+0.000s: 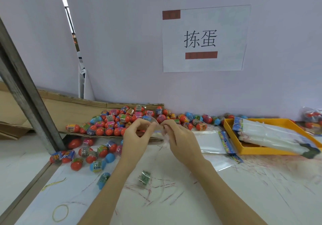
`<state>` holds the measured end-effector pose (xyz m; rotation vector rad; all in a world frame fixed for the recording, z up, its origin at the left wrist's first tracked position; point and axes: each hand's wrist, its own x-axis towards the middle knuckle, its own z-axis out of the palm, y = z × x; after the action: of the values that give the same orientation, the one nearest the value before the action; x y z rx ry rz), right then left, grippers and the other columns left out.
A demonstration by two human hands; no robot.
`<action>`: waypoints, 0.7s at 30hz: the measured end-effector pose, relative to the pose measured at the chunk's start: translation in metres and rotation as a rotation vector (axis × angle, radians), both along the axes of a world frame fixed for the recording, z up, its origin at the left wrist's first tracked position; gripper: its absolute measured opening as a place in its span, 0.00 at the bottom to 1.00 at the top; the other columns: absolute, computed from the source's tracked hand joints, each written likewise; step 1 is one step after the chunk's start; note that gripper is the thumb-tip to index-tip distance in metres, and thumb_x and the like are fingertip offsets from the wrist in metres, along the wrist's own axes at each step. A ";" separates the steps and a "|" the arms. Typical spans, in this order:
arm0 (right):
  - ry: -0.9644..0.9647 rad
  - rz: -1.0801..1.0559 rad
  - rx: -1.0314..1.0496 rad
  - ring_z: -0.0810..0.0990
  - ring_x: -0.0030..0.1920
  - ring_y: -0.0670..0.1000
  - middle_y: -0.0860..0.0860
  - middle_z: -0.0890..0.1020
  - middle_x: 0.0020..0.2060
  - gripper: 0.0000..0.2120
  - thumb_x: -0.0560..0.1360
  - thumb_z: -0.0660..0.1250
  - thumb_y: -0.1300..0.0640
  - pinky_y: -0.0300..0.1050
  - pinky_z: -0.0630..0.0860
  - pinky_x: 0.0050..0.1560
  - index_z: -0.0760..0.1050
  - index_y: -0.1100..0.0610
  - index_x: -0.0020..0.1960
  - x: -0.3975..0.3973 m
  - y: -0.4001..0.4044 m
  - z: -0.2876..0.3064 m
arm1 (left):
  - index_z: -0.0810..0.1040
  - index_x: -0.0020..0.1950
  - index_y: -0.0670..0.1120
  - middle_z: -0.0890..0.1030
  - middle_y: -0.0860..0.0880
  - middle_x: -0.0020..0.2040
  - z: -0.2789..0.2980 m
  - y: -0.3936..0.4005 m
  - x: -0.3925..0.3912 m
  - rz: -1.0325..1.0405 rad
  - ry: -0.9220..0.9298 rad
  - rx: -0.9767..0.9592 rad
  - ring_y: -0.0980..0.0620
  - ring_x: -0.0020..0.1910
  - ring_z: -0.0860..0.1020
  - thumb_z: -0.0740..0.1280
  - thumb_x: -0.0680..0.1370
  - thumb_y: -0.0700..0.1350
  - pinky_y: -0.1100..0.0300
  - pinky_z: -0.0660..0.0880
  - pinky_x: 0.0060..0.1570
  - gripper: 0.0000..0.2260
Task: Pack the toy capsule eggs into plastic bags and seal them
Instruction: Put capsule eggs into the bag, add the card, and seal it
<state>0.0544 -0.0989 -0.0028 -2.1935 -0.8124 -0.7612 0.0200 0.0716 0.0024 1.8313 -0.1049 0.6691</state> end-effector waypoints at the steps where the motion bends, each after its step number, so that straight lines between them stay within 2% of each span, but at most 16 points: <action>1: 0.004 -0.017 0.019 0.78 0.38 0.47 0.47 0.83 0.40 0.09 0.86 0.60 0.59 0.46 0.75 0.38 0.78 0.56 0.60 0.001 0.000 -0.001 | 0.81 0.49 0.47 0.85 0.53 0.44 0.001 0.002 0.000 0.016 0.003 -0.045 0.56 0.45 0.82 0.70 0.83 0.45 0.67 0.76 0.48 0.04; 3: 0.025 -0.046 0.049 0.75 0.35 0.46 0.46 0.80 0.37 0.08 0.85 0.61 0.62 0.46 0.73 0.35 0.79 0.57 0.58 0.003 -0.002 -0.004 | 0.78 0.50 0.43 0.85 0.49 0.44 0.003 0.005 0.001 0.045 0.009 -0.146 0.51 0.45 0.84 0.67 0.84 0.44 0.60 0.80 0.48 0.06; 5: 0.058 -0.070 0.050 0.74 0.33 0.49 0.46 0.77 0.34 0.08 0.85 0.61 0.63 0.47 0.72 0.34 0.79 0.58 0.58 0.005 -0.005 -0.005 | 0.75 0.49 0.42 0.84 0.44 0.39 0.003 0.007 -0.001 0.078 0.001 -0.181 0.42 0.36 0.83 0.66 0.85 0.46 0.48 0.80 0.39 0.09; 7: 0.092 -0.076 0.048 0.75 0.32 0.51 0.47 0.77 0.33 0.09 0.86 0.59 0.62 0.50 0.73 0.33 0.78 0.57 0.58 0.007 -0.006 -0.007 | 0.73 0.48 0.42 0.81 0.42 0.32 0.003 0.005 -0.004 0.113 -0.017 -0.171 0.43 0.25 0.78 0.67 0.85 0.47 0.47 0.77 0.30 0.11; 8: 0.103 -0.076 0.054 0.75 0.31 0.51 0.47 0.77 0.32 0.10 0.87 0.57 0.61 0.50 0.73 0.33 0.77 0.57 0.58 0.007 -0.005 -0.007 | 0.73 0.48 0.43 0.79 0.43 0.29 0.003 0.004 -0.004 0.138 -0.024 -0.146 0.46 0.23 0.75 0.67 0.84 0.48 0.48 0.76 0.30 0.11; 11: 0.128 -0.050 0.152 0.74 0.31 0.45 0.41 0.74 0.32 0.08 0.87 0.58 0.58 0.36 0.68 0.33 0.77 0.54 0.56 0.006 -0.003 -0.008 | 0.75 0.47 0.44 0.76 0.47 0.26 0.002 0.004 -0.001 0.153 -0.013 -0.070 0.51 0.24 0.70 0.68 0.84 0.49 0.53 0.72 0.31 0.10; 13: 0.105 -0.065 0.176 0.76 0.39 0.42 0.41 0.78 0.40 0.05 0.84 0.64 0.59 0.33 0.70 0.42 0.78 0.54 0.57 0.004 -0.001 -0.007 | 0.78 0.47 0.44 0.76 0.44 0.27 0.001 0.005 0.000 0.093 0.013 -0.066 0.52 0.25 0.67 0.68 0.84 0.49 0.57 0.67 0.29 0.10; 15: 0.047 -0.149 0.149 0.79 0.49 0.48 0.47 0.82 0.49 0.07 0.82 0.68 0.60 0.43 0.73 0.56 0.80 0.56 0.58 0.006 0.000 -0.009 | 0.82 0.49 0.44 0.75 0.41 0.29 0.000 0.005 -0.001 0.018 0.041 -0.078 0.51 0.26 0.67 0.67 0.84 0.48 0.56 0.65 0.29 0.09; 17: 0.074 -0.214 0.194 0.80 0.55 0.52 0.49 0.84 0.54 0.10 0.84 0.65 0.59 0.50 0.71 0.65 0.80 0.57 0.63 0.007 0.000 -0.010 | 0.83 0.49 0.45 0.75 0.45 0.28 0.000 0.006 -0.001 -0.037 0.068 -0.062 0.52 0.25 0.68 0.67 0.85 0.48 0.57 0.67 0.27 0.10; 19: 0.231 -0.130 0.360 0.82 0.51 0.50 0.47 0.85 0.51 0.14 0.87 0.59 0.54 0.51 0.77 0.60 0.78 0.54 0.68 0.006 -0.001 -0.007 | 0.84 0.49 0.48 0.76 0.48 0.29 0.000 0.006 -0.001 -0.084 0.093 -0.013 0.53 0.26 0.70 0.67 0.85 0.48 0.59 0.70 0.26 0.09; 21: 0.423 0.012 0.543 0.84 0.45 0.49 0.47 0.85 0.45 0.16 0.86 0.60 0.49 0.48 0.81 0.50 0.75 0.51 0.71 0.005 -0.003 -0.004 | 0.84 0.49 0.50 0.78 0.48 0.32 0.000 0.005 -0.001 -0.100 0.111 0.033 0.50 0.29 0.74 0.68 0.84 0.48 0.56 0.75 0.29 0.07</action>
<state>0.0589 -0.1017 -0.0066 -1.7600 -0.3492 -0.4190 0.0189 0.0764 0.0027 1.8780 -0.1337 0.4971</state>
